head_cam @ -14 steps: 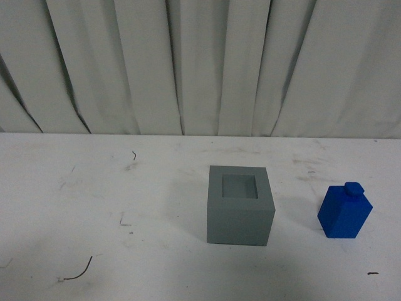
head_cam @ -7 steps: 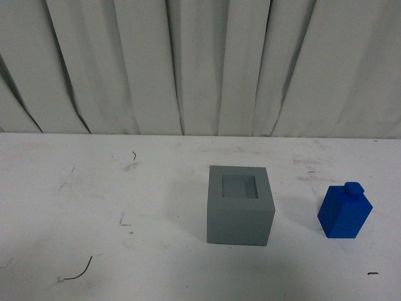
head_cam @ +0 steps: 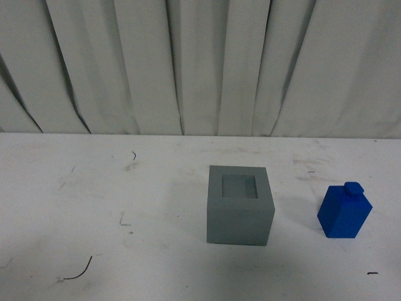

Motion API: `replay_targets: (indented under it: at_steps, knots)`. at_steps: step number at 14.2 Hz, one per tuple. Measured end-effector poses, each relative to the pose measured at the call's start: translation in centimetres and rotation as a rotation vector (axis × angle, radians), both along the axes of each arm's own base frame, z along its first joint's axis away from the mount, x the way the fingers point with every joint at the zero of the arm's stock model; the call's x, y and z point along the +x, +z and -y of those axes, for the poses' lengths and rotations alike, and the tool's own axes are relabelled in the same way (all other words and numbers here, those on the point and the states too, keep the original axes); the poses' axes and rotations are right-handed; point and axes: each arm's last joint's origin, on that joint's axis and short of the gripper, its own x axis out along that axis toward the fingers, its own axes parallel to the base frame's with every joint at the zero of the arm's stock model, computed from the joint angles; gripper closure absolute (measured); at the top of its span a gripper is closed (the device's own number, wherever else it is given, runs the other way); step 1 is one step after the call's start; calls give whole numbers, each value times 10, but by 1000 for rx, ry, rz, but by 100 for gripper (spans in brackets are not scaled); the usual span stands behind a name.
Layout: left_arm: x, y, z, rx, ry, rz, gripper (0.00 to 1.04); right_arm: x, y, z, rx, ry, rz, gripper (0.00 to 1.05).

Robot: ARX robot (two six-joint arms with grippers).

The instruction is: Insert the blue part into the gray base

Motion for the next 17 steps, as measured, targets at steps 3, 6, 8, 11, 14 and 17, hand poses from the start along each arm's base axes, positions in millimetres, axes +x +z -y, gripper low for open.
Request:
replay_targets:
  at_steps: [3,6,8,11,14,17]
  knots:
    - [0,0,0,0,0,0,7,41,26,8,-54,-11,79,6]
    - [0,0,0,0,0,0,7,151,12,26,-141,-16,-113,6]
    - [0,0,0,0,0,0,7,188,5,28,-229,81,-214,6]
    - [0,0,0,0,0,0,7,238,2,14,-674,480,-380,6]
    - [0,0,0,0,0,0,7,253,5,0,-850,718,-489,6]
    - [0,0,0,0,0,0,7,264,2,-7,-937,870,-594,6]
